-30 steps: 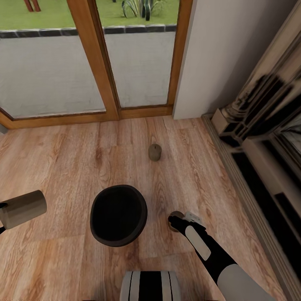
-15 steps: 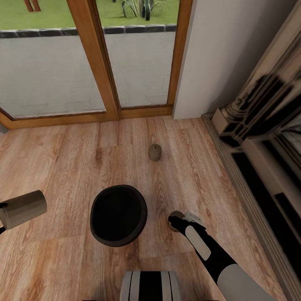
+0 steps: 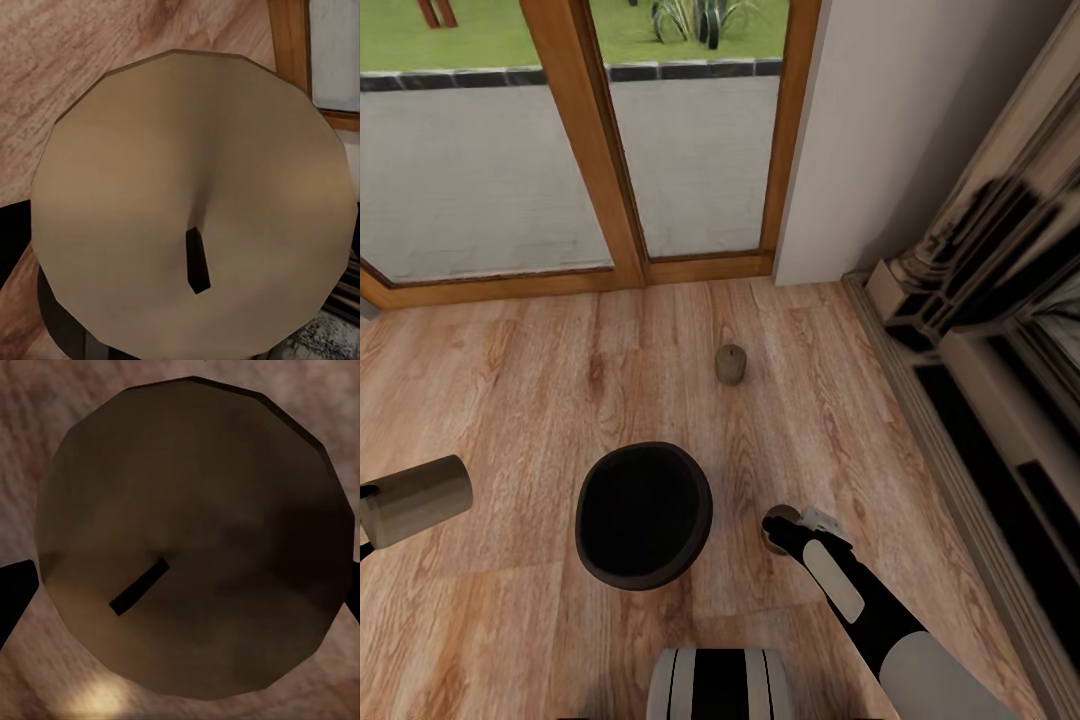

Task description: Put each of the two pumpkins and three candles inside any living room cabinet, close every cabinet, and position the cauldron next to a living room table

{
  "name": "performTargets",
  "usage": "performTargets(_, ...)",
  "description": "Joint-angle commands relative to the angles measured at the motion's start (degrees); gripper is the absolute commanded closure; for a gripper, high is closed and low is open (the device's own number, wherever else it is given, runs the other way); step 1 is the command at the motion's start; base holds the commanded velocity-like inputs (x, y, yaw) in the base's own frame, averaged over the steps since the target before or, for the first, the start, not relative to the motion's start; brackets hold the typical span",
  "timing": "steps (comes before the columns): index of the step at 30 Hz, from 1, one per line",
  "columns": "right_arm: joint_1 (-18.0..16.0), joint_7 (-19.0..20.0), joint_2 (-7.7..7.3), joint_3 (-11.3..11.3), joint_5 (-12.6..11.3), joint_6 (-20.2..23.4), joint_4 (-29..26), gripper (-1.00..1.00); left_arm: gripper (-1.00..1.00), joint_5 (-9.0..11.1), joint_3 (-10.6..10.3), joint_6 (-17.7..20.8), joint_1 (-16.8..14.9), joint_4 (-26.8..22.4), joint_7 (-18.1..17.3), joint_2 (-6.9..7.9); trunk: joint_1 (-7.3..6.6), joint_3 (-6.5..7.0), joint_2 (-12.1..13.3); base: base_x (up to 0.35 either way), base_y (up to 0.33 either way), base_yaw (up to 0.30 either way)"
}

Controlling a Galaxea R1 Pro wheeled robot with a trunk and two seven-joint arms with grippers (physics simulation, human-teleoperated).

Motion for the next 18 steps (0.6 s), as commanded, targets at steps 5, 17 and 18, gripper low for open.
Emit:
performTargets(5, 0.0, -0.5, -0.04, 0.1, 0.2, 0.2, 2.5, 1.00, 1.00, 0.6, 0.1, 0.1, 0.1, 0.0, 0.6, 0.02, -0.05, 0.41, 0.0, 0.000, 0.000, 0.000)
performTargets(17, 0.0, -0.4, -0.07, 0.1, 0.4, 0.3, 2.4, 1.00, 1.00, 0.4, 0.0, 0.1, 0.1, 0.0, 0.6, 0.02, -0.36, 3.07, 0.2, 0.000, 0.000, 0.000)
performTargets(18, 0.0, -0.4, -0.09, 0.1, 0.4, 0.3, 2.4, 1.00, 1.00, 0.3, 0.0, 0.1, 0.1, 0.0, 0.6, 0.02, -0.38, 3.29, 0.2, 0.000, 0.000, 0.000)
